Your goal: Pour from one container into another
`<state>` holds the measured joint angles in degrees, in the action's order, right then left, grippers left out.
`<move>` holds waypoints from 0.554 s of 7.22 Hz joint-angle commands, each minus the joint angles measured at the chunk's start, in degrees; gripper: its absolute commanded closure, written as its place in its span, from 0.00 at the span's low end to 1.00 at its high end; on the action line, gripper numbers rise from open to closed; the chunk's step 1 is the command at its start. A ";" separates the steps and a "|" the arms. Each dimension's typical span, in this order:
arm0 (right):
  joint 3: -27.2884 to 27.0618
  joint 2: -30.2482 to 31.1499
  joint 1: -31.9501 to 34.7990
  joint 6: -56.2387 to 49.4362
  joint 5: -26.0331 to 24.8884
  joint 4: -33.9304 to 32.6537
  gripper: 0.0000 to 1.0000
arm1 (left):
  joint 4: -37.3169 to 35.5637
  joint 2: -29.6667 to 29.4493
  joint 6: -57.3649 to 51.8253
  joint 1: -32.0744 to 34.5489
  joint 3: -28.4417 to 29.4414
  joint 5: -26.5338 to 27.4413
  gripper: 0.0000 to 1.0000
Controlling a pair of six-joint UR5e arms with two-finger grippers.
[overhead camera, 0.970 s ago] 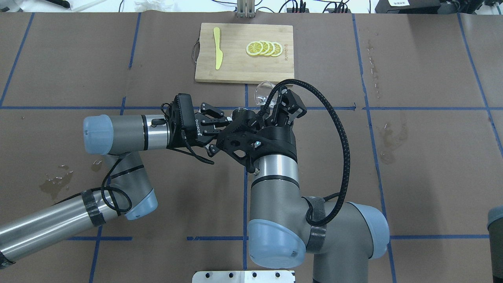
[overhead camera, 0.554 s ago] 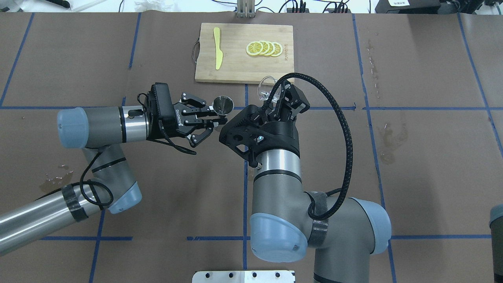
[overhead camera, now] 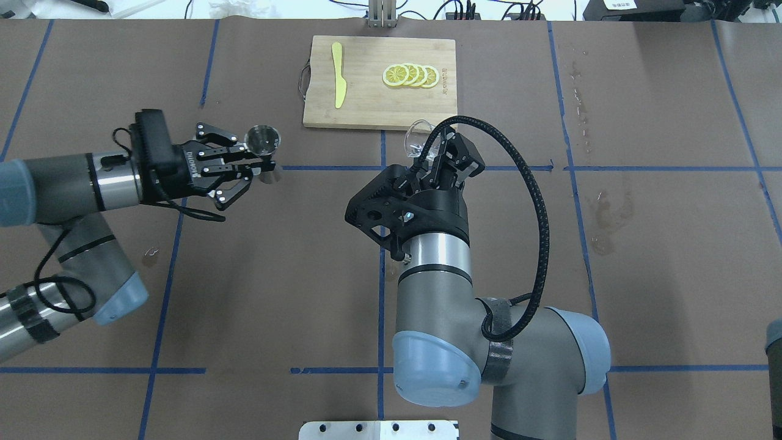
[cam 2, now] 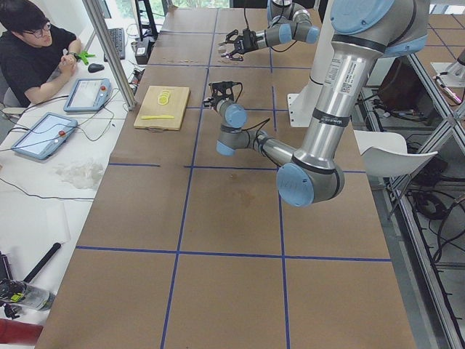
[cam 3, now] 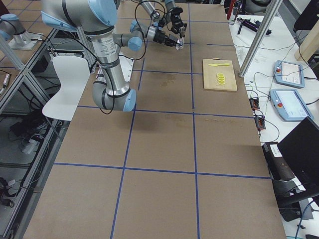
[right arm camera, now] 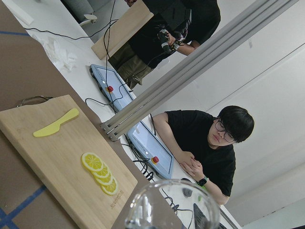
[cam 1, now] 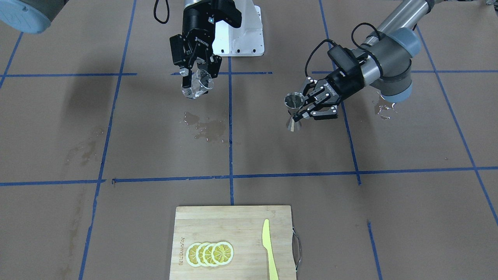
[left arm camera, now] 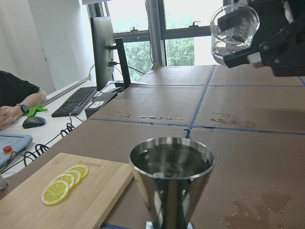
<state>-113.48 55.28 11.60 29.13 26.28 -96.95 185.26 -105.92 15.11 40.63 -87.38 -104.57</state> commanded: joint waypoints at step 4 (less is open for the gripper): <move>-0.16 0.01 0.00 0.31 0.00 0.01 1.00 | 13.55 20.71 5.72 1.73 -5.58 3.05 1.00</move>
<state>-113.58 55.28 11.60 29.41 26.28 -96.94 197.45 -90.27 19.41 42.19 -90.61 -102.24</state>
